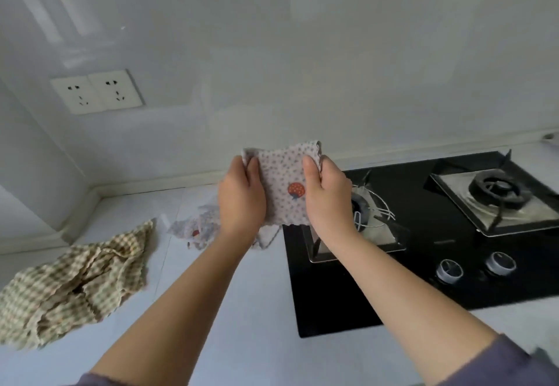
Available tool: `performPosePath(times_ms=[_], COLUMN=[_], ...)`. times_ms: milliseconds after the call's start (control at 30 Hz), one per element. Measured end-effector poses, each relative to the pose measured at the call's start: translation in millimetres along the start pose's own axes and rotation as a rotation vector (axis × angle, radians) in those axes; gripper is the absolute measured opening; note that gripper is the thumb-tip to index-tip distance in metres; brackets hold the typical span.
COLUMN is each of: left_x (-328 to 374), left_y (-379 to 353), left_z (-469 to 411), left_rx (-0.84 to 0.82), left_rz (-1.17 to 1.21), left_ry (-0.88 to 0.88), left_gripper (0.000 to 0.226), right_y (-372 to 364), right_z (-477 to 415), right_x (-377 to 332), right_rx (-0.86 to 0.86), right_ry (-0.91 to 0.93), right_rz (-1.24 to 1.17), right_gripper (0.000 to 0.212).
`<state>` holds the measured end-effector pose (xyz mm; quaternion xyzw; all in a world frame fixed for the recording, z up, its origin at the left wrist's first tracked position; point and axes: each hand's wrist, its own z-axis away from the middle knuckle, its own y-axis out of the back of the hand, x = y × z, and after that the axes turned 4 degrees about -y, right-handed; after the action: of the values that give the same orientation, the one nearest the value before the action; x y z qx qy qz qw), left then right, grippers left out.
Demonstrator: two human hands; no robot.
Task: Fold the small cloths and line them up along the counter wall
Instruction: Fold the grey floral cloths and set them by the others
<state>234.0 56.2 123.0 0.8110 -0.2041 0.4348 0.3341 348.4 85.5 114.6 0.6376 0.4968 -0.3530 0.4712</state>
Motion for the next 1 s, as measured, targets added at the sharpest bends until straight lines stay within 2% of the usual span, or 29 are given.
performPosePath(times_ms=[133,233,367,467,533,667,733,800,867,900,967,1000], left_x=[71,121,184,222,243,276,287,292,298,302,315,326], left_y=[-46,-87,-148,-201,-240,-323,-365,-405,-439,-458,-505,-531], left_z=[24,54,109,139,148,167,174,171,160,154,147,148], left_rx=[0.004,-0.013,-0.147,-0.233,-0.275,-0.232,-0.254,-0.397,-0.73,-0.918,-1.215,-1.282], left_rz=[0.048,0.123,0.218,0.325,0.312,0.31,0.336,0.406,0.498,0.498,0.376,0.329], left_ry=[-0.112,-0.133,-0.189,-0.125,-0.079,-0.096,-0.067,0.049,0.196,0.215,0.088,0.007], left_gripper=[0.039,0.038,0.034,0.033,0.035,0.033,0.036,0.038,0.036,0.037,0.049,0.054], right_y=[84,164,280,348,384,448,479,515,557,579,618,635], right_z=[-14,-15,-19,-29,-36,-62,-80,-101,-126,-140,-171,-186], right_x=[-2,1,17,36,51,91,115,139,158,165,178,184], right_rx=[0.088,0.086,0.036,0.155,0.257,0.438,0.453,0.389,0.264,0.2,0.105,0.074], right_ry=[0.008,0.005,-0.145,-0.138,-0.105,-0.07,-0.078,-0.091,-0.118,-0.137,-0.173,-0.21], right_rz=[0.032,0.005,-0.092,-0.077,-0.015,0.091,0.104,0.113,0.128,0.154,0.241,0.265], right_gripper=[0.038,0.035,0.025,0.029,0.035,0.038,0.037,0.037,0.039,0.039,0.04,0.038])
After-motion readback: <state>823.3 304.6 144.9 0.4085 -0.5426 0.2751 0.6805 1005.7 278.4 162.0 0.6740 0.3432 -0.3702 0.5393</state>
